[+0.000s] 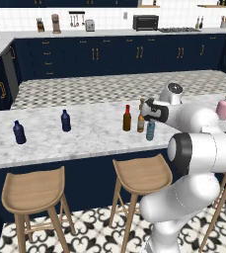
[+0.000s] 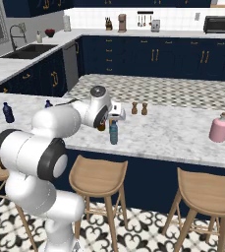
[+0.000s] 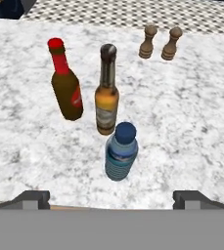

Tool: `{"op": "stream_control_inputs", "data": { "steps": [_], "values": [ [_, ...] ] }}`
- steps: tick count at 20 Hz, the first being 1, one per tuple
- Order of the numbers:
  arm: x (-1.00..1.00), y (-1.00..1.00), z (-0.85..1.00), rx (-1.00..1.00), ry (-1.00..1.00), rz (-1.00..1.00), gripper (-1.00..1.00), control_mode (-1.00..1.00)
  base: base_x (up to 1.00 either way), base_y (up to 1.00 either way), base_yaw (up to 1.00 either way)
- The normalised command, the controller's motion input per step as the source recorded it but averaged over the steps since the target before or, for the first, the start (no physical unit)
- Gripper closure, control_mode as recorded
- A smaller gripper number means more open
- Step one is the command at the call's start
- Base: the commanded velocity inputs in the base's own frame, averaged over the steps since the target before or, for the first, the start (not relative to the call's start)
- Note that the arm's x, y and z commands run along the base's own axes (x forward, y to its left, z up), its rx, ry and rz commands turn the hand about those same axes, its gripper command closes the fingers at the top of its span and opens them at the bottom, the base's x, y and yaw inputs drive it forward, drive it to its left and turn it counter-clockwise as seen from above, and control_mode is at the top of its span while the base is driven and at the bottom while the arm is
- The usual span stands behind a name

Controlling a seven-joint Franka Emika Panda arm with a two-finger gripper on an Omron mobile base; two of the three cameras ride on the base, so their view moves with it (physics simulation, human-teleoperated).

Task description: Move the plastic bottles in the middle to the plastics group, and the glass bottles in the middle to the glass group.

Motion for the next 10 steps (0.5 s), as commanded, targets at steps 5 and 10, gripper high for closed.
{"op": "stream_control_inputs", "data": {
  "steps": [5,10],
  "values": [
    [0.00,-0.06,-0.02,0.00,0.00,0.03,-1.00,-1.00,0.00,0.00,0.00],
    [0.00,-0.14,-0.13,0.00,0.00,0.05,-1.00,-1.00,0.00,0.00,0.00]
  ]
}}
